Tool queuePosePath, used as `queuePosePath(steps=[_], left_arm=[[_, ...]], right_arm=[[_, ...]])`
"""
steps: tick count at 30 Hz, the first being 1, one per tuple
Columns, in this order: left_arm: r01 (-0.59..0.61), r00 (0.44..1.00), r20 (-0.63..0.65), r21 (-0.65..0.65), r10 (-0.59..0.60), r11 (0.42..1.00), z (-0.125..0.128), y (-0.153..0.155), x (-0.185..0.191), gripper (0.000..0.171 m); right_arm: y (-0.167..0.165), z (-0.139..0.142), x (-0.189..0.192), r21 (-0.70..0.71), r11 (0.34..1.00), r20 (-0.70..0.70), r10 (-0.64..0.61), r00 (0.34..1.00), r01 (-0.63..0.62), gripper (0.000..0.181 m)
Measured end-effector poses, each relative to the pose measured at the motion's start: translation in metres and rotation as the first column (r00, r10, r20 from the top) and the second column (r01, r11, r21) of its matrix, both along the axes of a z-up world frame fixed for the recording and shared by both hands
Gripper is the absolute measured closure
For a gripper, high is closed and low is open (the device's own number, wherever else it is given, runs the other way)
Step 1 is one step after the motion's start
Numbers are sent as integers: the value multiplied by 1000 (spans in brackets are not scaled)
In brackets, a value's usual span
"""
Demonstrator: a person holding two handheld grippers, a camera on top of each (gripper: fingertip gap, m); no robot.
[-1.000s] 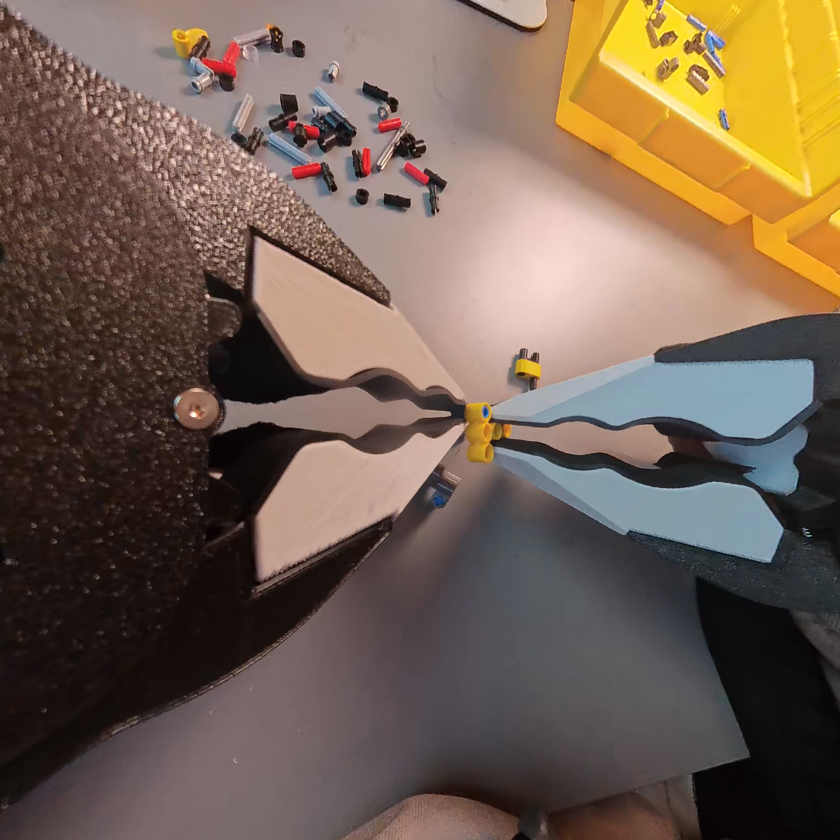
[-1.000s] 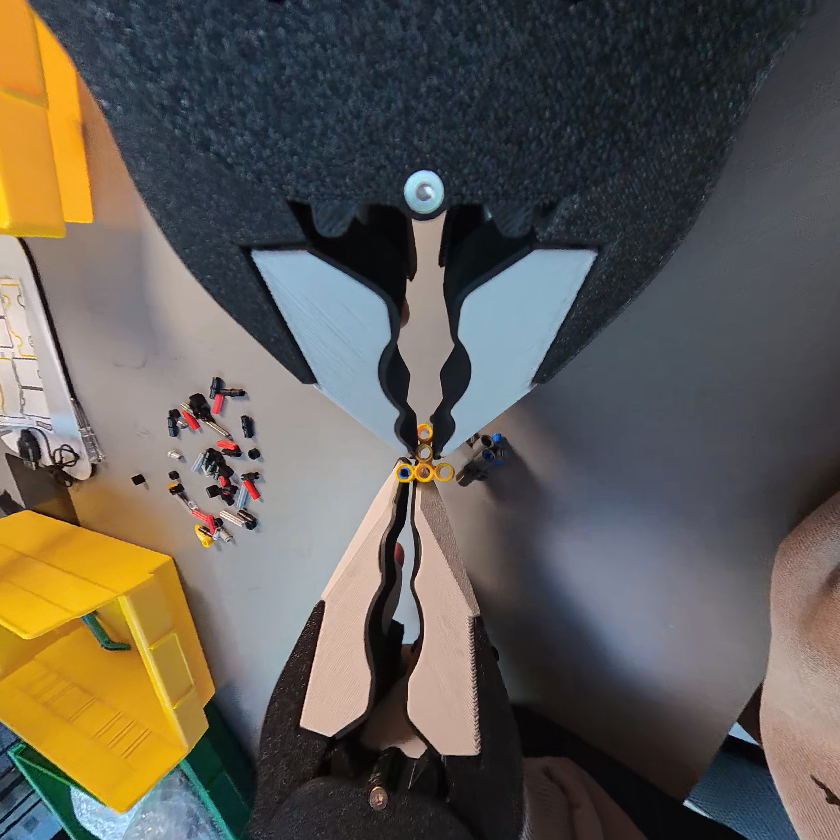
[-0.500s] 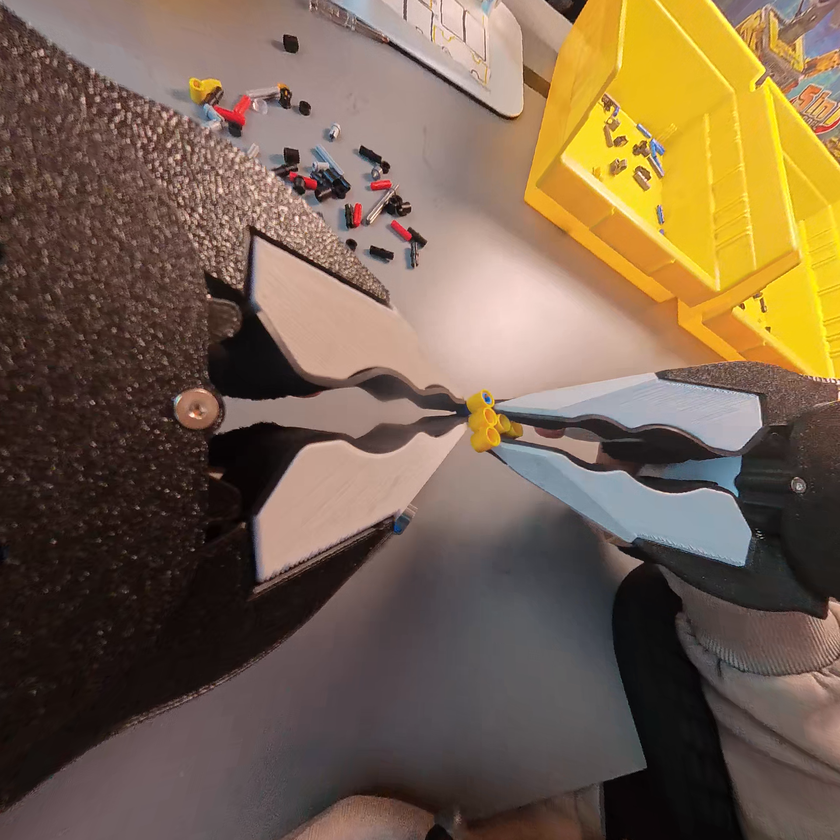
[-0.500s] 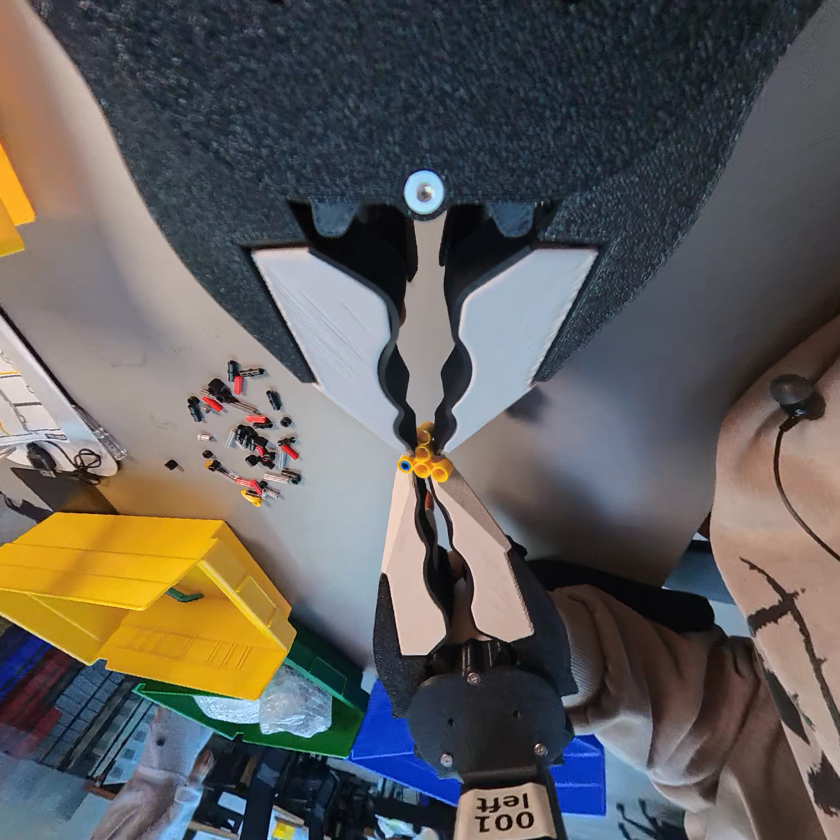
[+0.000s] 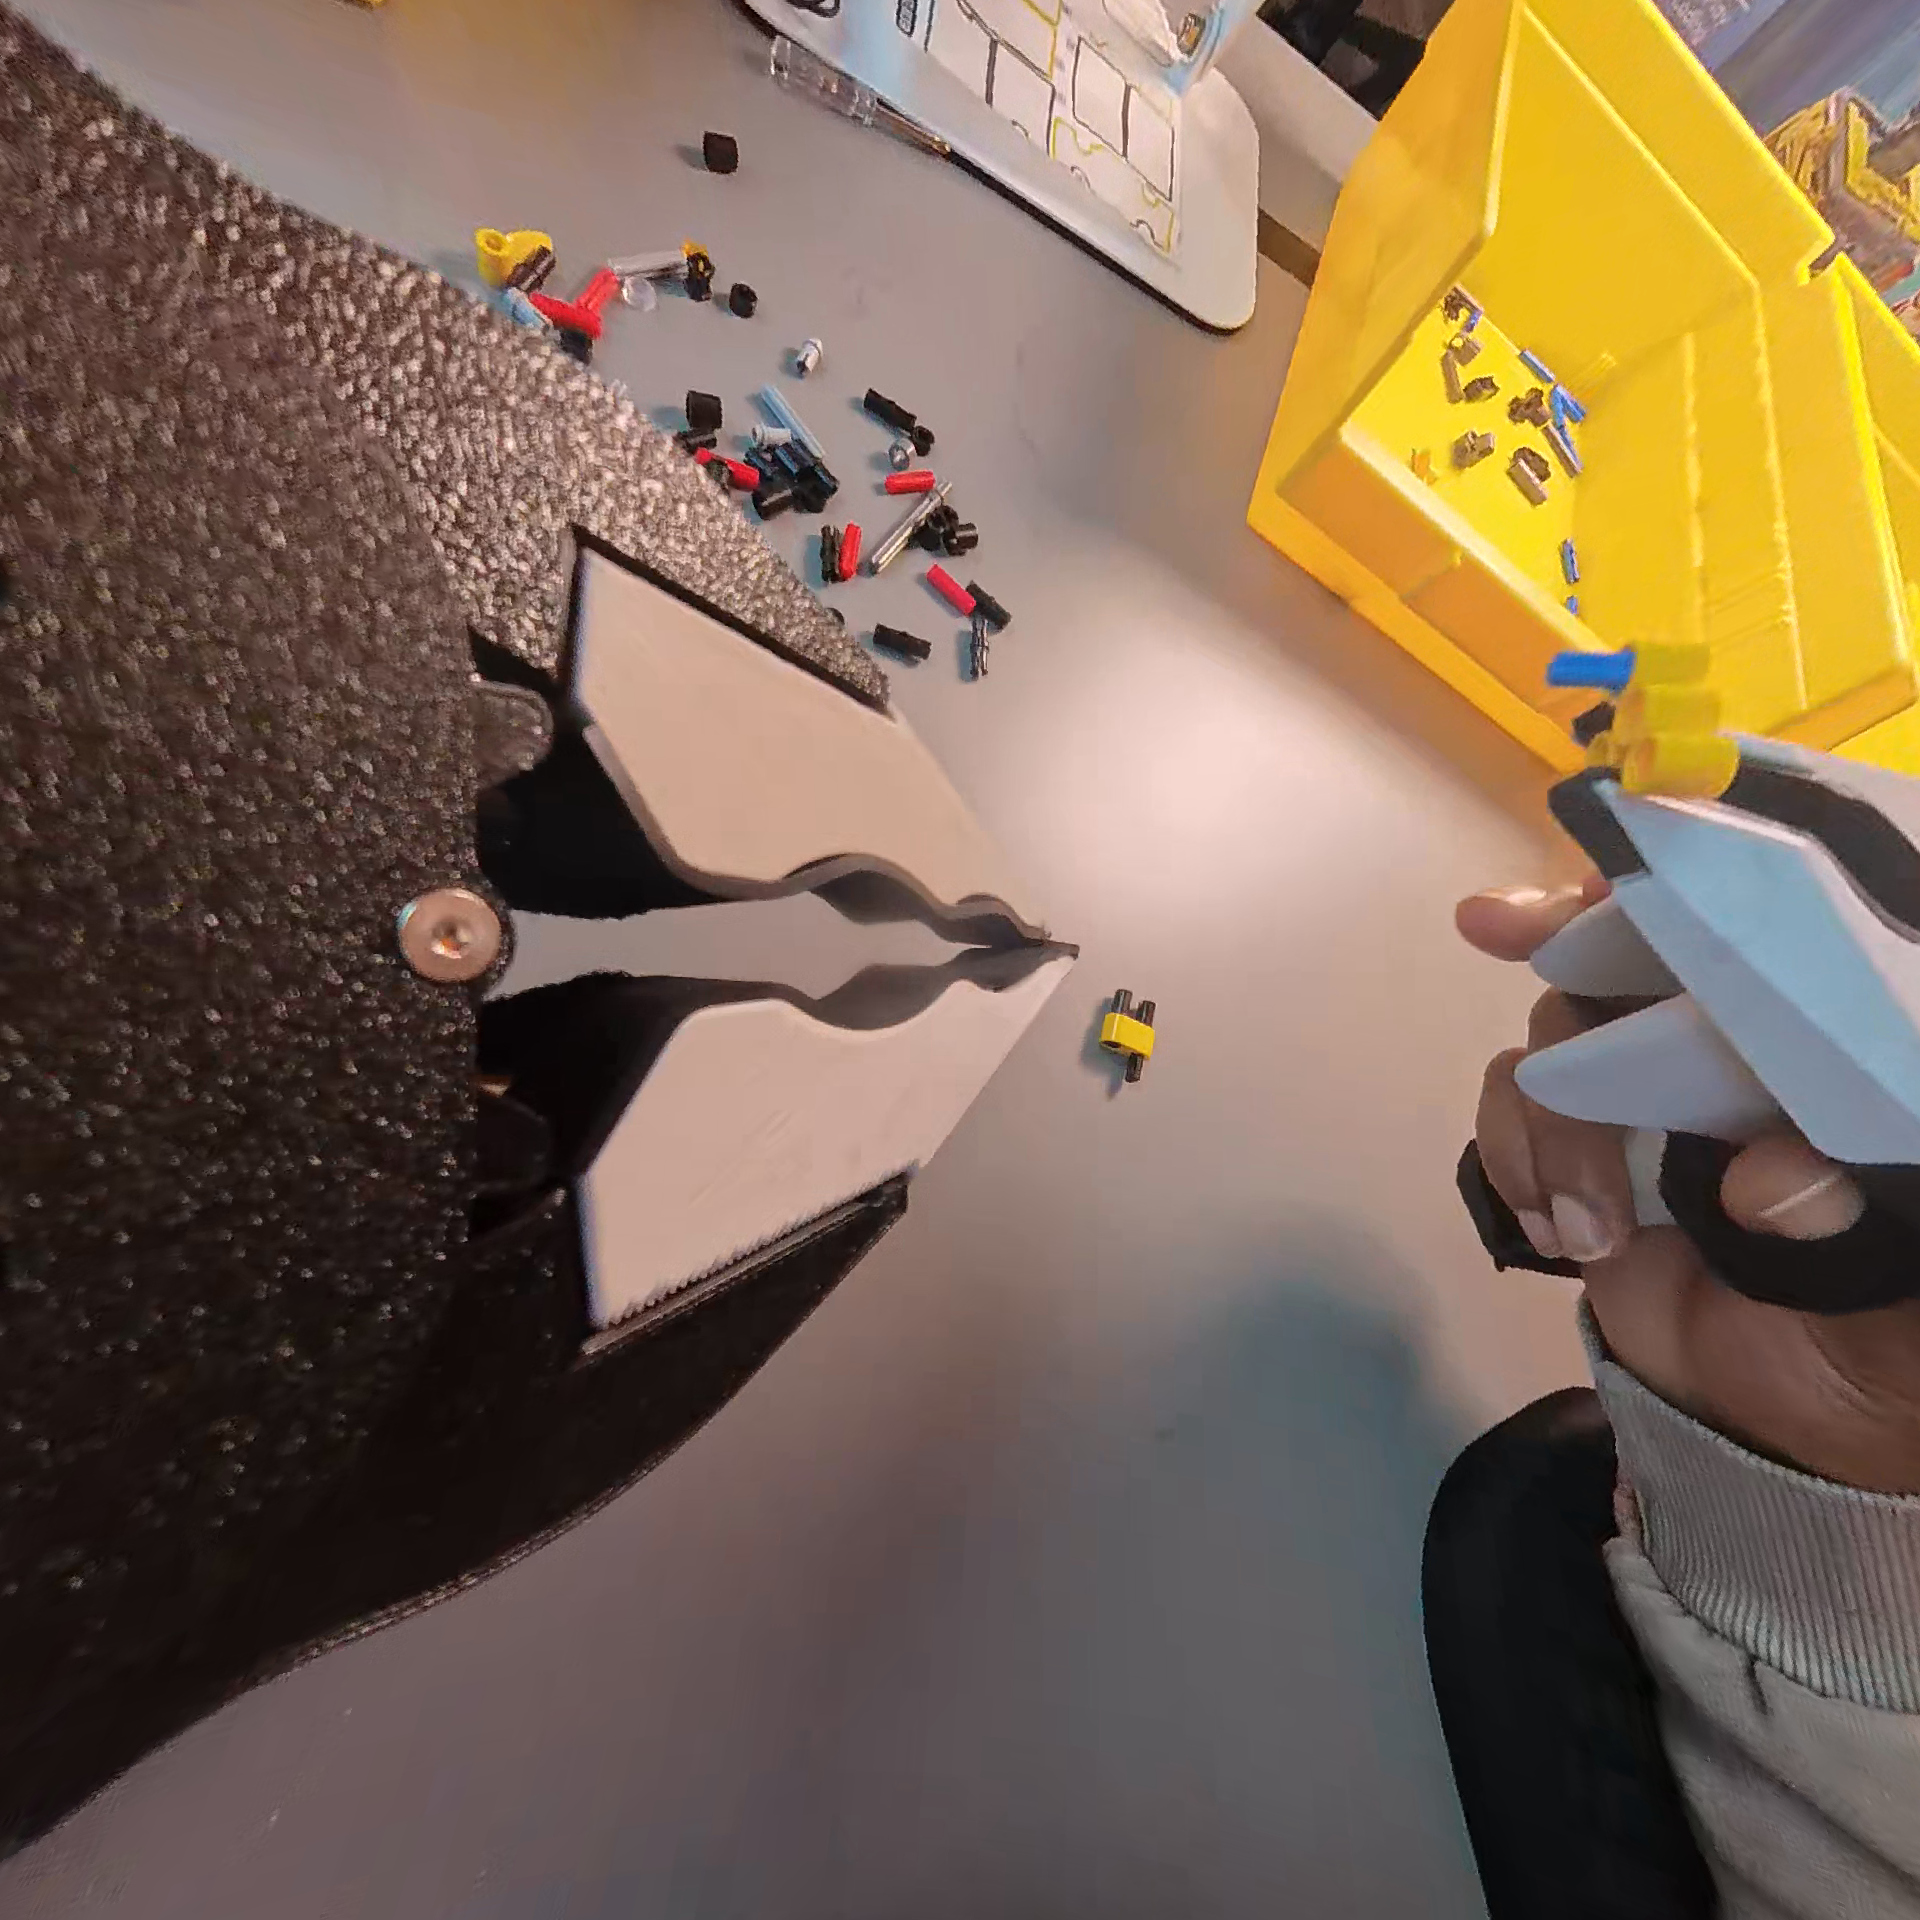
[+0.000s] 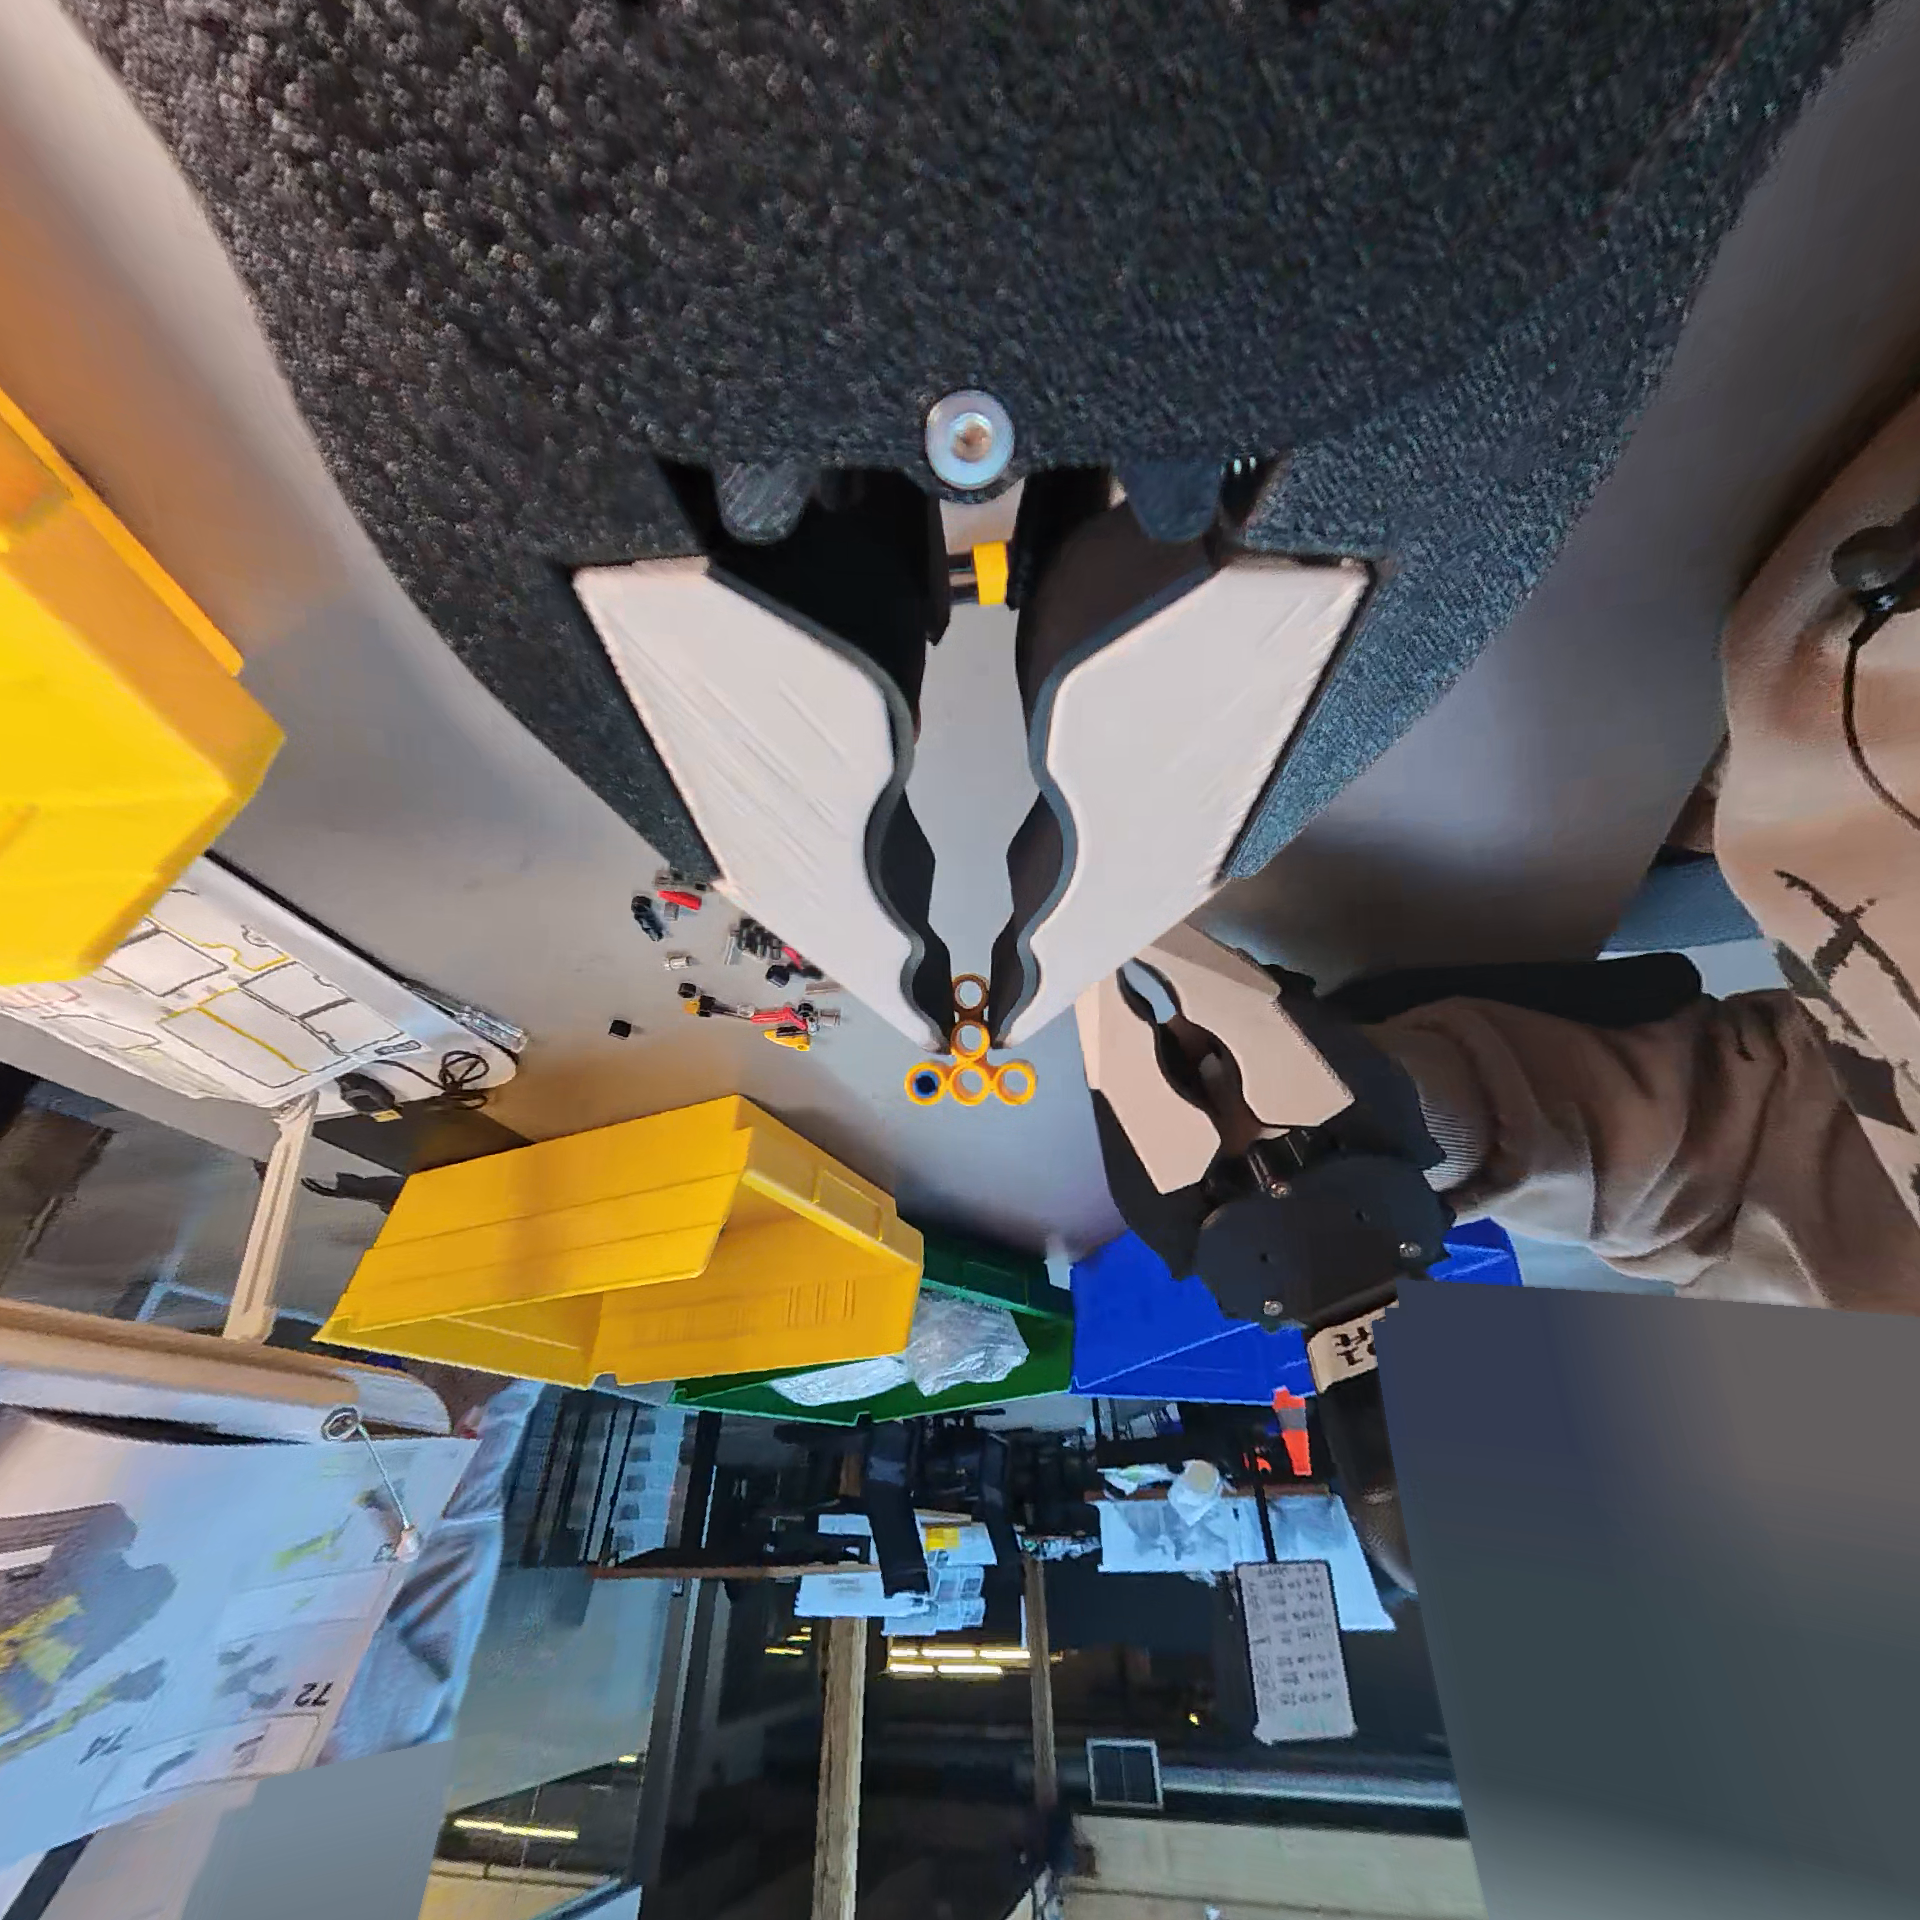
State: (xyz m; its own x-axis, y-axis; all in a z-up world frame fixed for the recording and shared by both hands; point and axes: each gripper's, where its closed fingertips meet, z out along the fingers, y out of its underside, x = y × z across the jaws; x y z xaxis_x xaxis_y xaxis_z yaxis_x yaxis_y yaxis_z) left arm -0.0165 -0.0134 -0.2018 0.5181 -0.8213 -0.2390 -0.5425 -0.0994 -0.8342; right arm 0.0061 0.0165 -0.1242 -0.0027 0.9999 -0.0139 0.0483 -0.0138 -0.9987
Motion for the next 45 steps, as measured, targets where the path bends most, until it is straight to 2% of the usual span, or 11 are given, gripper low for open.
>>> queuePosePath(steps=[7,12,16,19,21,23,28,36,39,42,45], left_arm=[[-53,986,155,-22,55,998,12,6,-6,168],[-15,938,345,-94,46,995,31,1,-5,138],[83,866,500,-146,1,986,49,-10,-1,127],[227,812,576,-160,-96,961,59,-28,6,138],[274,796,590,-150,-137,950,63,-37,11,140],[273,819,554,-149,-148,950,59,-39,14,160],[247,842,523,-161,-130,956,56,-38,12,164],[239,800,599,-264,-35,934,53,-31,2,171],[199,805,594,-239,-19,951,55,-26,-1,171],[197,801,598,-207,-36,958,59,-26,-3,150],[177,806,590,-150,-56,973,63,-25,-1,137]], right_arm=[[-10,-11,-4,-30,998,33,56,998,-55,176],[-24,-18,-10,-34,992,45,124,991,-122,175],[-38,-21,-13,-25,981,61,192,980,-191,175],[-56,-23,-13,-73,954,57,294,954,-289,174],[-67,-21,-12,-123,926,39,363,931,-356,174],[-72,-23,-13,-146,912,41,392,919,-382,174],[-70,-22,-13,-125,919,45,382,923,-374,174],[-45,-17,-19,-147,963,26,233,972,-227,171],[-42,-18,-17,-159,963,37,228,973,-219,173],[-41,-3,-12,-296,916,-62,265,962,-271,173],[-43,13,-8,-462,806,-188,318,929,-369,173]])
